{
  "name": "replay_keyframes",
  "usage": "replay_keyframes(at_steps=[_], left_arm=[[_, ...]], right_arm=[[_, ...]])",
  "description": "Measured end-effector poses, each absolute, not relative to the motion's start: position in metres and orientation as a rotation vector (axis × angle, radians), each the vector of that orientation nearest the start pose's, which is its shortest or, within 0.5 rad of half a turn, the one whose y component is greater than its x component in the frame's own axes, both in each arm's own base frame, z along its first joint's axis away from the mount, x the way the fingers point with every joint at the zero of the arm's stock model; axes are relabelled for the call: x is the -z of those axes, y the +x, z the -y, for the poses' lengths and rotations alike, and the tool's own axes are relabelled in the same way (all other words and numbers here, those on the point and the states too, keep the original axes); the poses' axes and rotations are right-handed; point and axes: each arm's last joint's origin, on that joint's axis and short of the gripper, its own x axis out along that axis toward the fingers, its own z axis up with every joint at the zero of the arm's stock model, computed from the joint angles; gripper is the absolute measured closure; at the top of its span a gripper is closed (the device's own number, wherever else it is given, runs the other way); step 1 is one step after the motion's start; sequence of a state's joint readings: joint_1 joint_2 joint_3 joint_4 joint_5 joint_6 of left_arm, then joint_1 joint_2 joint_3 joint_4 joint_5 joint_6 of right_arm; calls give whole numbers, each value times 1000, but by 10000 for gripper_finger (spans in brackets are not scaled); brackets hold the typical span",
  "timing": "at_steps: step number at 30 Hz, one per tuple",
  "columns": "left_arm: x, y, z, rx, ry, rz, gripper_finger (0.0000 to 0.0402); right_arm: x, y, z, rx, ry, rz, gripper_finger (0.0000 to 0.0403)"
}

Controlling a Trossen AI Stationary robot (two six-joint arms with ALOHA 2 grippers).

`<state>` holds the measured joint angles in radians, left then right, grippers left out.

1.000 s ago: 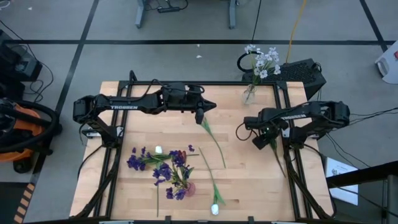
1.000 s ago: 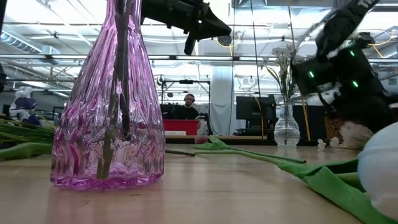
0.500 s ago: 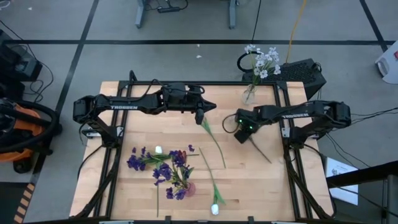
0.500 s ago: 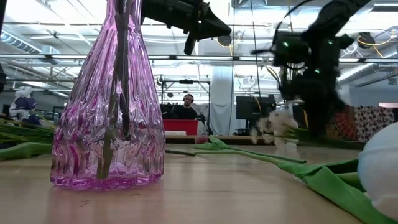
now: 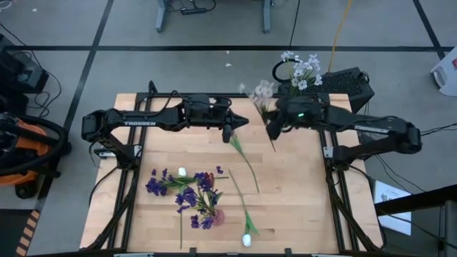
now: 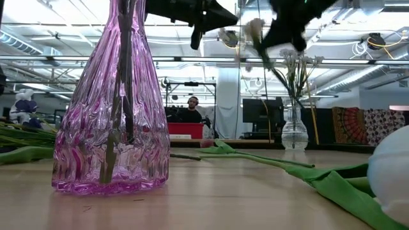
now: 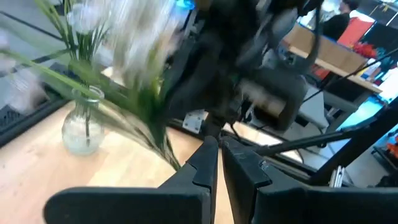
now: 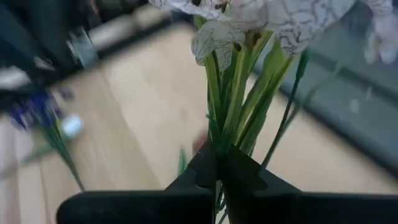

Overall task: Sort flowers into vase by color
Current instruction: Put the white flower into the transparent vase

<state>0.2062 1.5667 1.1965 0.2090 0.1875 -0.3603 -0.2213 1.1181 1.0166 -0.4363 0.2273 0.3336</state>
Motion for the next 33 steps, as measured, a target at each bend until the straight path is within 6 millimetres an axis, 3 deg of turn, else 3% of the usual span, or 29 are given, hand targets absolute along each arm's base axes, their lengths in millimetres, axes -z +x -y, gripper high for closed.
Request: replay_keyframes(at_steps=[4, 11, 15, 21, 26, 33], left_arm=[[-325, 358, -68, -34, -380, -99, 372], [-326, 359, -68, -38, -369, -79, 372], [-325, 359, -68, -40, -371, -89, 372], [-323, 359, -68, -42, -375, -115, 372], [-322, 358, -68, -43, -375, -124, 372], [-322, 358, -68, -40, -375, -121, 372]], right_arm=[[-364, 216, 56, 489, 252, -240, 402], [-387, 206, 52, 416, 207, -83, 402], [-382, 201, 54, 530, 185, -136, 403], [-380, 169, 55, 853, 132, -160, 403], [-368, 144, 52, 932, 86, -80, 403], [-336, 129, 56, 984, -92, 29, 402]])
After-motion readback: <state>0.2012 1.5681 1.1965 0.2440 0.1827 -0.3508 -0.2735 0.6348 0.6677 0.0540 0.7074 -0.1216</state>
